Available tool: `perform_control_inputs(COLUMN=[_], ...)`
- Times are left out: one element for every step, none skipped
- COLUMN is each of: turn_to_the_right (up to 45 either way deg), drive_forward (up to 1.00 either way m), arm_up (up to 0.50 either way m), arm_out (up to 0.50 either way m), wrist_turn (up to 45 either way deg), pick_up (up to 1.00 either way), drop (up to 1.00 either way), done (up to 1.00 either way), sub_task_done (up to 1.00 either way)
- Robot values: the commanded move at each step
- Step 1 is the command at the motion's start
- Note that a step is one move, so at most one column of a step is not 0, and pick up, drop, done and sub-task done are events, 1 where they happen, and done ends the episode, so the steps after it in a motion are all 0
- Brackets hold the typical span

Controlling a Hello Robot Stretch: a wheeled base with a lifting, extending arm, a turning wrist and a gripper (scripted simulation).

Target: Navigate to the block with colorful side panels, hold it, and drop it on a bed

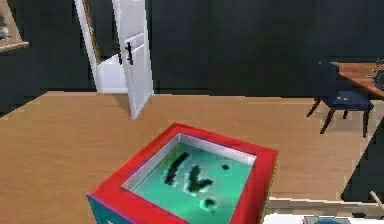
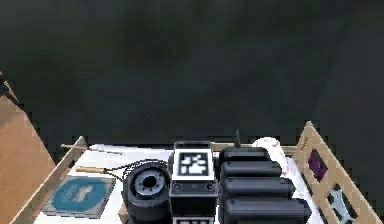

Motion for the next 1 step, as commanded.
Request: perform_control_inputs(turn_to_the_right=[45.0], drive_forward=[0.0], arm_up=[0.0], arm_out=[0.0], wrist_turn=[0.0], pick_up=[0.0], drop=[0.0], done=[0.0], sub_task_done=[0.0])
